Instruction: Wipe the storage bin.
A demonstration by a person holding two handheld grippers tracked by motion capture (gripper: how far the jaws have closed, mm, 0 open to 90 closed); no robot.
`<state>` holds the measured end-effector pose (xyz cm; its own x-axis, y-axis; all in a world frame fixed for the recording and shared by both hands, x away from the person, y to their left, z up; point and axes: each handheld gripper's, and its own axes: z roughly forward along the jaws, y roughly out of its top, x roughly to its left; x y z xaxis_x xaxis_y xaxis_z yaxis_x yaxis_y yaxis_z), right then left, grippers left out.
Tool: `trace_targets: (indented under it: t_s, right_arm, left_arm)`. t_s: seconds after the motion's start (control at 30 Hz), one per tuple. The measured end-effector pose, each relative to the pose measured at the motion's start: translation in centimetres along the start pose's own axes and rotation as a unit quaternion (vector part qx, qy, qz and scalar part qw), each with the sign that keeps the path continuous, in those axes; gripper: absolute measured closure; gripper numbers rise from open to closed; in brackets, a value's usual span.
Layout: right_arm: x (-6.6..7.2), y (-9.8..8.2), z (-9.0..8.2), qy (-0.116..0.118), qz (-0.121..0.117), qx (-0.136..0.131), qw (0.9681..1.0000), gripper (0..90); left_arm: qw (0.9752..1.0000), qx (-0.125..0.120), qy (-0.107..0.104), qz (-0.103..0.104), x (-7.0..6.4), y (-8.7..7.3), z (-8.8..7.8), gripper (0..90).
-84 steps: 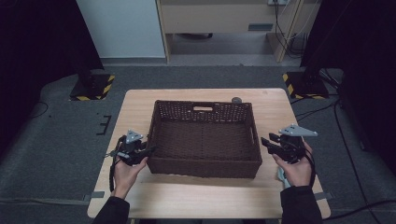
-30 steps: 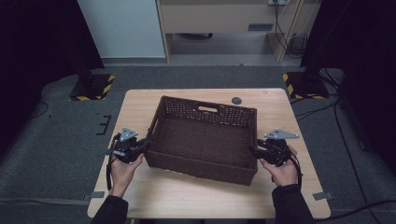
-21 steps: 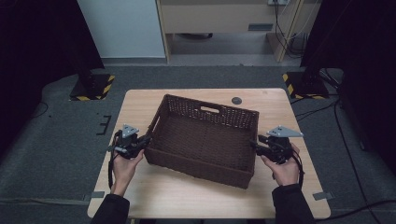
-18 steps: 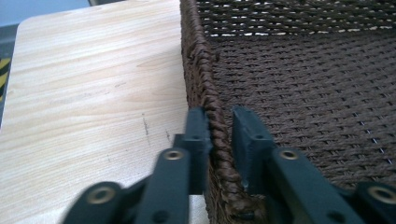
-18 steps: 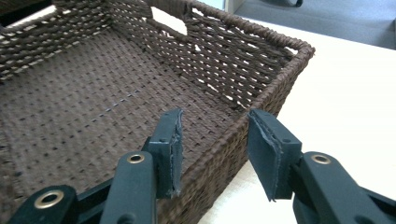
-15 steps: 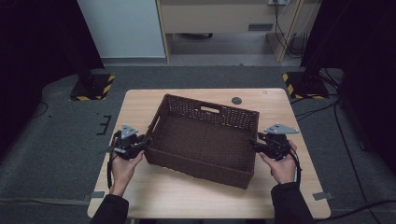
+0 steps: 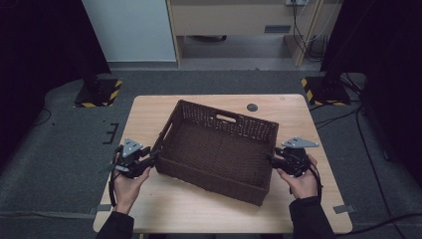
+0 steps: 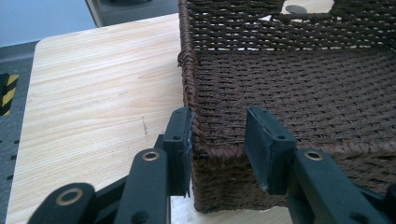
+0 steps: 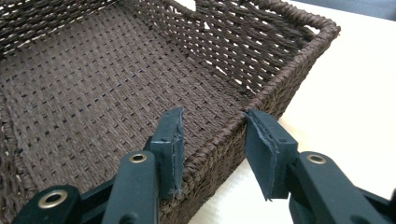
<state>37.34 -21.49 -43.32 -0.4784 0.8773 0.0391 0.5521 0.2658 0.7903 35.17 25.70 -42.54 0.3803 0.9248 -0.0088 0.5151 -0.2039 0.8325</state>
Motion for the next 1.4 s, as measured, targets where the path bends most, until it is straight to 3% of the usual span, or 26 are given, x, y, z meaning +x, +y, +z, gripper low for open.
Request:
trace_targets:
  t_s: [0.17, 0.27, 0.33, 0.4, 0.57, 0.63, 0.73, 0.83, 1.13, 1.27, 1.4]
  right_arm:
    - [0.3, -0.2, -0.4, 0.000, 0.003, 0.004, 1.0000, 57.3]
    - [0.4, -0.1, -0.4, -0.001, 0.004, 0.006, 1.0000, 57.1]
    - [0.4, 0.0, -0.5, 0.002, -0.001, 0.005, 1.0000, 56.4]
    - [0.2, 0.1, -0.6, 0.005, -0.003, -0.001, 1.0000, 55.8]
    - [-0.5, 0.4, 0.1, -0.013, 0.004, -0.021, 0.9997, 50.7]
    - [-0.8, 0.3, 0.5, -0.018, 0.008, -0.020, 0.9996, 49.4]
    - [-1.0, 0.1, 0.8, -0.009, 0.013, -0.021, 0.9997, 48.6]
    - [-0.8, 0.0, 0.7, -0.008, 0.019, -0.017, 0.9996, 49.8]
    - [-0.1, -0.3, -0.2, 0.002, 0.017, -0.003, 0.9999, 48.1]
    - [-0.2, 0.1, -0.5, 0.010, 0.006, 0.002, 0.9999, 49.7]
    - [-0.4, 0.3, -0.5, -0.003, -0.010, -0.017, 0.9998, 47.3]
  left_arm:
    - [0.9999, 0.005, -0.010, -0.007, -0.3, 0.1, -0.7, 62.5]
    - [0.9997, 0.014, -0.017, 0.004, -0.9, 0.0, -0.4, 61.8]
    - [0.9998, 0.013, -0.010, 0.013, -1.1, 0.0, -0.2, 60.7]
    - [0.9998, 0.012, -0.015, 0.008, -0.8, 0.1, -0.1, 61.0]
    - [0.9999, 0.011, -0.006, 0.003, -0.2, 0.6, 0.7, 61.0]
    - [0.9999, 0.008, -0.005, -0.007, 0.3, 0.7, 1.2, 58.6]
    - [0.9996, 0.010, -0.013, -0.024, 0.9, 0.8, 1.4, 54.8]
    - [0.9997, 0.017, -0.010, -0.015, 0.4, 0.6, 1.2, 54.7]
    - [0.9986, 0.023, -0.046, 0.011, -2.0, 0.5, 1.3, 51.4]
    - [0.9988, 0.021, -0.036, 0.024, -2.3, 0.5, 1.7, 50.8]
    - [0.9992, 0.016, -0.033, 0.012, -1.9, 0.7, 2.2, 51.3]
